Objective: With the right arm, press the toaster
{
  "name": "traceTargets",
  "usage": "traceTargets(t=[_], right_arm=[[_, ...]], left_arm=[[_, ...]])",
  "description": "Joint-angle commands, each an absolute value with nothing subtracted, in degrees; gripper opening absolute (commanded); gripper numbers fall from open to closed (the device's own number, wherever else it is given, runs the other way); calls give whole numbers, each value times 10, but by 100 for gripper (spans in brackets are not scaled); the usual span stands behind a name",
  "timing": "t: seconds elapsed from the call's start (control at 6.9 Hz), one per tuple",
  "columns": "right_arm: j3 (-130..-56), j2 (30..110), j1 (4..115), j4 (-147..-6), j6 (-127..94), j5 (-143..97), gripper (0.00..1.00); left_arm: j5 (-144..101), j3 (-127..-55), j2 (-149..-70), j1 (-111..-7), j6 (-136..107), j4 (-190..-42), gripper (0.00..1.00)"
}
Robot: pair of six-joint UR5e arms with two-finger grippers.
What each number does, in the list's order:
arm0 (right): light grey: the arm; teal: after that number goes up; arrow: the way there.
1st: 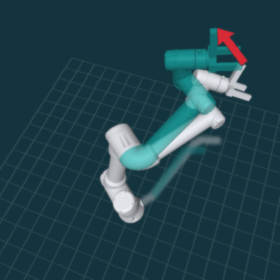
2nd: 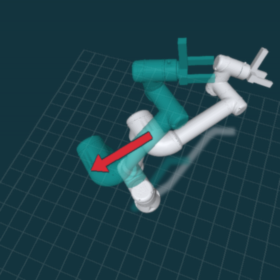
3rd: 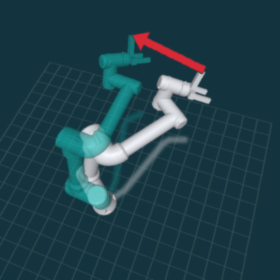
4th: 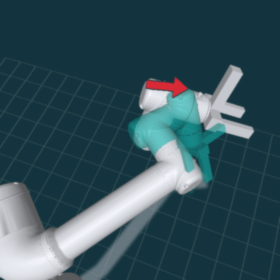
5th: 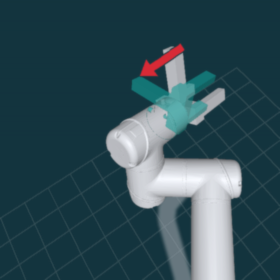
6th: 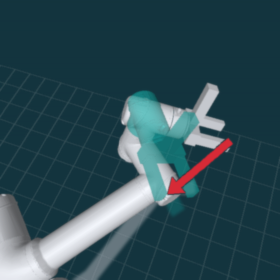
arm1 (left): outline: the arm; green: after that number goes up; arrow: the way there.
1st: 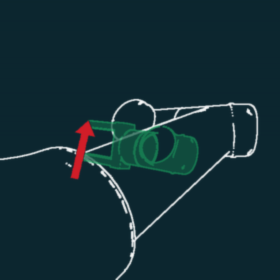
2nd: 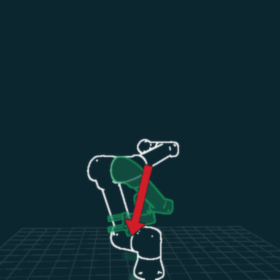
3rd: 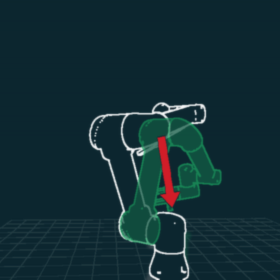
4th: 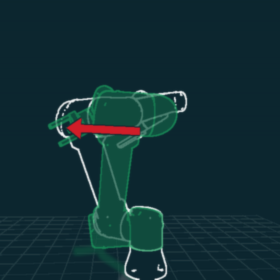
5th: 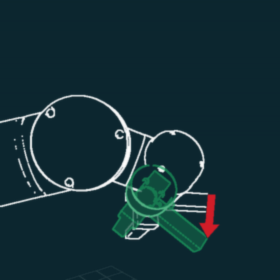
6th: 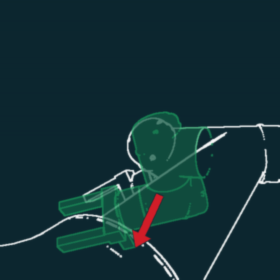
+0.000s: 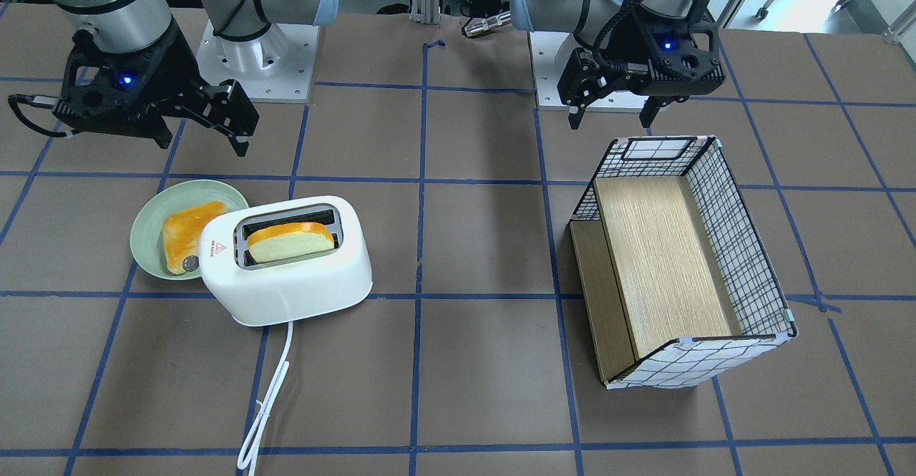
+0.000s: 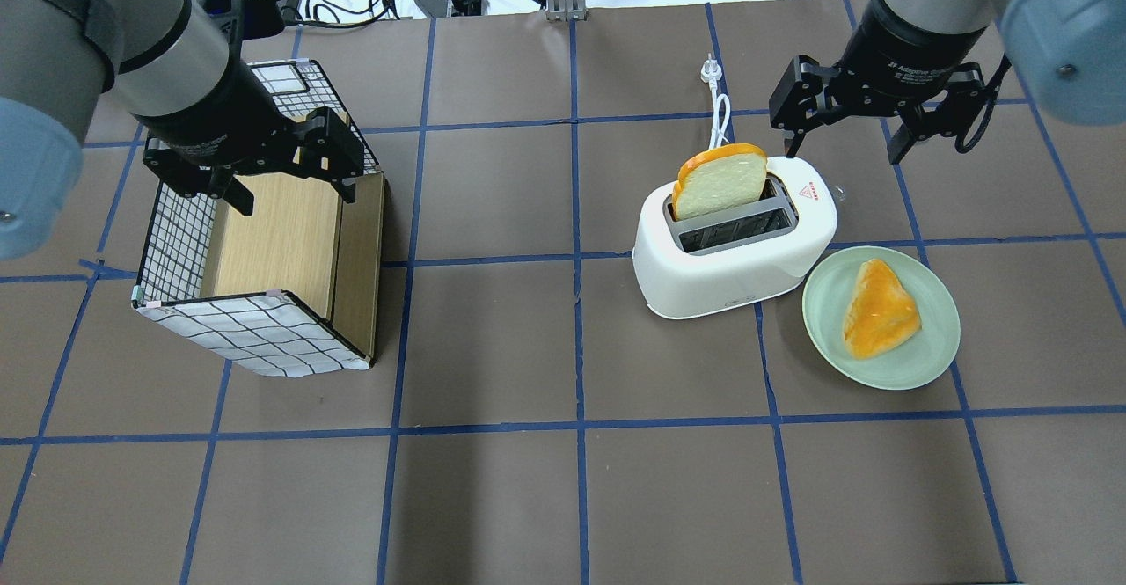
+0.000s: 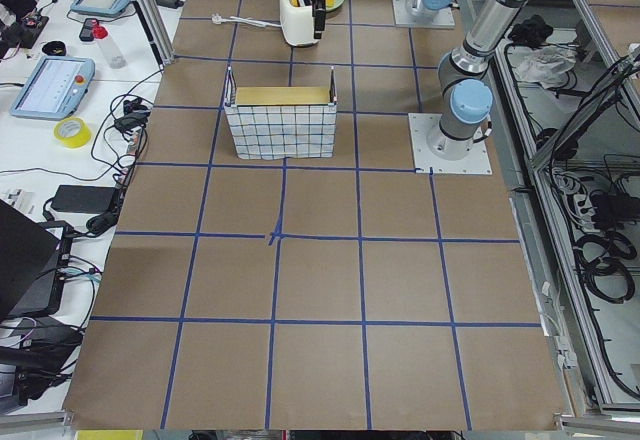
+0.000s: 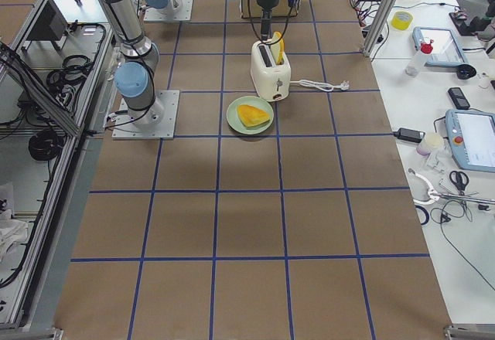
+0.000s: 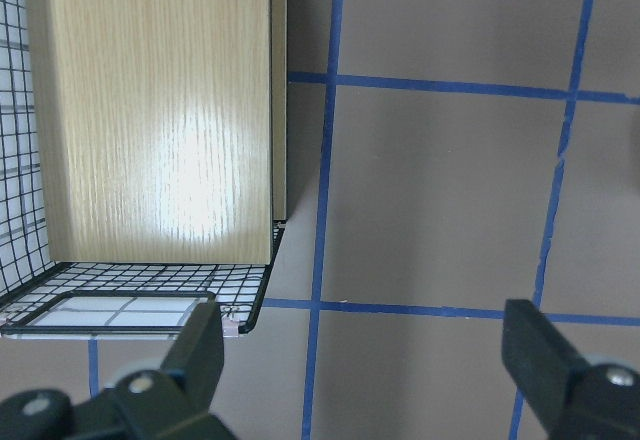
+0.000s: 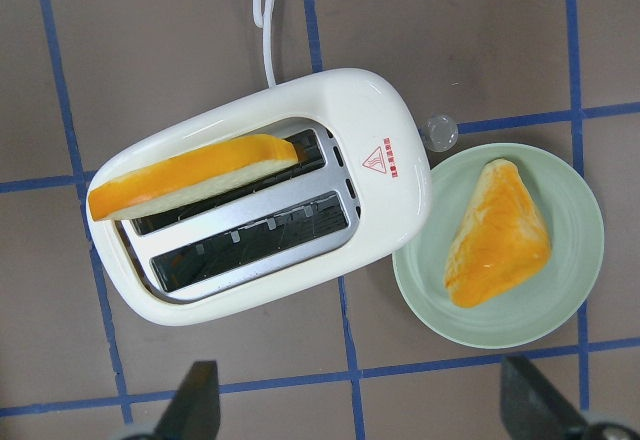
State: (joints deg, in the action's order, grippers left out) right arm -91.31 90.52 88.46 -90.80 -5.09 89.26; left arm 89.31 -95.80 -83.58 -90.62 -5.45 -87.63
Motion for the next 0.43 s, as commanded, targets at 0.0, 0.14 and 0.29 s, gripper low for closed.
traceTargets(t=[0.0, 0.14, 0.29], right_arm=[[-915, 907, 884, -908, -50, 893, 100], [-915, 905, 886, -909, -51, 893, 100], [-917, 904, 887, -909, -50, 894, 100]], left_arm=[[893, -957, -836, -906, -54, -876, 100], [894, -957, -836, -906, -54, -876, 100], [894, -958, -836, -906, -54, -876, 100]])
